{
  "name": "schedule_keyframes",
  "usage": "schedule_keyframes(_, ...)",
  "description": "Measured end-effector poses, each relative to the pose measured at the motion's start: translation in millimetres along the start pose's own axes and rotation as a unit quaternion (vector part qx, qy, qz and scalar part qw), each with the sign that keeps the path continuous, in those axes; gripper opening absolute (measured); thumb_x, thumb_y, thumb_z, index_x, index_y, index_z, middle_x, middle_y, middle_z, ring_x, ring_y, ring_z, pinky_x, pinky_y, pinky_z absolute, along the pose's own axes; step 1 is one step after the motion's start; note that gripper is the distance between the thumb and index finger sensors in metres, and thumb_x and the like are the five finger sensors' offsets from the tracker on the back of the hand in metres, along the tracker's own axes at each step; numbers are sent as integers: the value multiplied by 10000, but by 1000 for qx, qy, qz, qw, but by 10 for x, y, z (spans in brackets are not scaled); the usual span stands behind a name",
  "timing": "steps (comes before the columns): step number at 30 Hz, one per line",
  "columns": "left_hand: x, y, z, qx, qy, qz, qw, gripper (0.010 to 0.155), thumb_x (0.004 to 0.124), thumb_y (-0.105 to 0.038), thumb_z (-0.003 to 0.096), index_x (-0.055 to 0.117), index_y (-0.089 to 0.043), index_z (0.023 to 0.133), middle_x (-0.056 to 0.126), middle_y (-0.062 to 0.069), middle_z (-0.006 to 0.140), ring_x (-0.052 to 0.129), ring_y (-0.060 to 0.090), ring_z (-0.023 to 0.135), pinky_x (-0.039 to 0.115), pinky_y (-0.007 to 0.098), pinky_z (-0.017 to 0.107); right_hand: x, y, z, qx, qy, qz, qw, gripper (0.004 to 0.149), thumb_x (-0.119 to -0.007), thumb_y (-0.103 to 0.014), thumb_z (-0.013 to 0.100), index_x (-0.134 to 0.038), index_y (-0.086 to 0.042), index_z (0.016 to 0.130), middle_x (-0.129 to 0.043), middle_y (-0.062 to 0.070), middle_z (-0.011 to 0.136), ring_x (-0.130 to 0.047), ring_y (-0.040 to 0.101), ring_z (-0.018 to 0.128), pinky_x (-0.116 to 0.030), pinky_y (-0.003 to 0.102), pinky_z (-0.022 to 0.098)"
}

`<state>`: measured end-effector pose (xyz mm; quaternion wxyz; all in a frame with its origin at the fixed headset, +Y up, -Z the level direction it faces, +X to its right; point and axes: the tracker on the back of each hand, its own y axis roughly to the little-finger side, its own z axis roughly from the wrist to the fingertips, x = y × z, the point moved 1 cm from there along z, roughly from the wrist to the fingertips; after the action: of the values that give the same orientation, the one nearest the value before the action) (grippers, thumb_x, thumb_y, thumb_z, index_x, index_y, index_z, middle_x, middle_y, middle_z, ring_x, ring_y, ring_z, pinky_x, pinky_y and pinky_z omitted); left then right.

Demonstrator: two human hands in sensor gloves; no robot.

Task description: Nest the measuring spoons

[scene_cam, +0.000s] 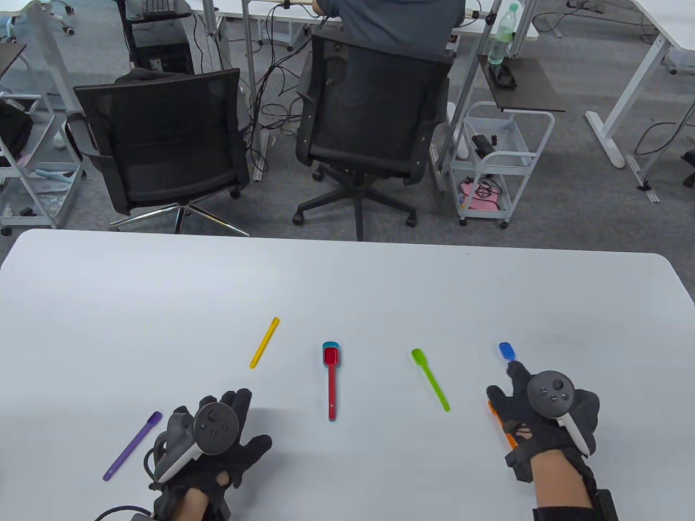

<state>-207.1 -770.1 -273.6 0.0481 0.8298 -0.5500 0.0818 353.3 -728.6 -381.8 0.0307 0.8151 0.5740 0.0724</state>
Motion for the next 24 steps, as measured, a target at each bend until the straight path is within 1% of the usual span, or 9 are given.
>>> schedule_keyframes(3, -13, 7, -5, -2, -3, 2, 1000, 1026, 768, -709, 437, 346, -188, 1214, 421, 160, 1270, 360, 582, 1178, 173, 835, 681, -85, 272, 165, -50, -14, -27, 998, 823, -909, -601, 353, -695, -102, 972, -896, -29, 536, -830, 74, 188, -850, 368, 150)
schedule_keyframes(5, -12, 9, -3, -3, -4, 4, 1000, 1027, 769, -710, 436, 347, -189, 1214, 421, 161, 1269, 359, 582, 1179, 173, 835, 680, -172, 395, 239, -71, -35, -33, 996, 840, -925, -607, 342, -692, -104, 974, -893, -33, 535, -829, 70, 184, -849, 363, 144)
schedule_keyframes(9, -17, 3, -5, -4, -5, 6, 1000, 1028, 767, -710, 438, 335, -191, 1214, 416, 160, 1271, 360, 583, 1178, 173, 834, 681, -349, 581, 351, -98, -54, -50, 992, 848, -937, -610, 333, -698, -106, 971, -893, -38, 534, -829, 67, 182, -849, 360, 144)
schedule_keyframes(12, -9, -6, 5, -5, -3, 8, 1000, 1029, 768, -708, 438, 336, -189, 1214, 419, 165, 1269, 361, 586, 1176, 173, 835, 680, -430, 646, 389, -108, -62, -51, 991, 845, -936, -611, 335, -700, -108, 972, -891, -39, 538, -830, 68, 188, -849, 361, 152)
schedule_keyframes(13, -2, -9, 7, -5, 0, 9, 1000, 1027, 767, -709, 438, 338, -191, 1214, 418, 161, 1270, 362, 585, 1177, 173, 835, 681, -470, 663, 403, -109, -72, -50, 990, 844, -936, -611, 337, -700, -109, 973, -889, -38, 543, -830, 72, 192, -848, 364, 159)
schedule_keyframes(16, 5, -16, 7, -4, 3, 11, 1000, 1026, 767, -710, 438, 340, -191, 1214, 421, 161, 1270, 364, 583, 1178, 173, 835, 680, -582, 693, 429, -115, -87, -79, 986, 829, -938, -591, 347, -699, -104, 974, -886, -34, 555, -834, 78, 202, -848, 371, 171)
schedule_keyframes(18, 6, -17, 8, -3, 4, 10, 1000, 1026, 766, -711, 438, 342, -191, 1215, 422, 161, 1270, 365, 584, 1177, 173, 836, 680, -583, 687, 436, -114, -74, -79, 988, 820, -939, -591, 345, -703, -111, 967, -890, -36, 549, -835, 79, 198, -848, 372, 170)
schedule_keyframes(19, 7, -17, 9, -2, 4, 11, 1000, 1024, 768, -709, 438, 346, -191, 1214, 425, 162, 1269, 367, 584, 1176, 175, 836, 679, -585, 670, 443, -111, -82, -88, 987, 813, -935, -586, 352, -701, -109, 967, -890, -35, 552, -837, 81, 201, -849, 374, 176)
schedule_keyframes(24, 14, -24, 16, -1, 8, 11, 1000, 1025, 767, -709, 438, 347, -189, 1215, 426, 161, 1269, 368, 585, 1176, 174, 836, 679, -586, 651, 473, -109, -75, -95, 987, 774, -939, -575, 357, -733, -119, 948, -904, -30, 551, -850, 93, 203, -851, 386, 184)
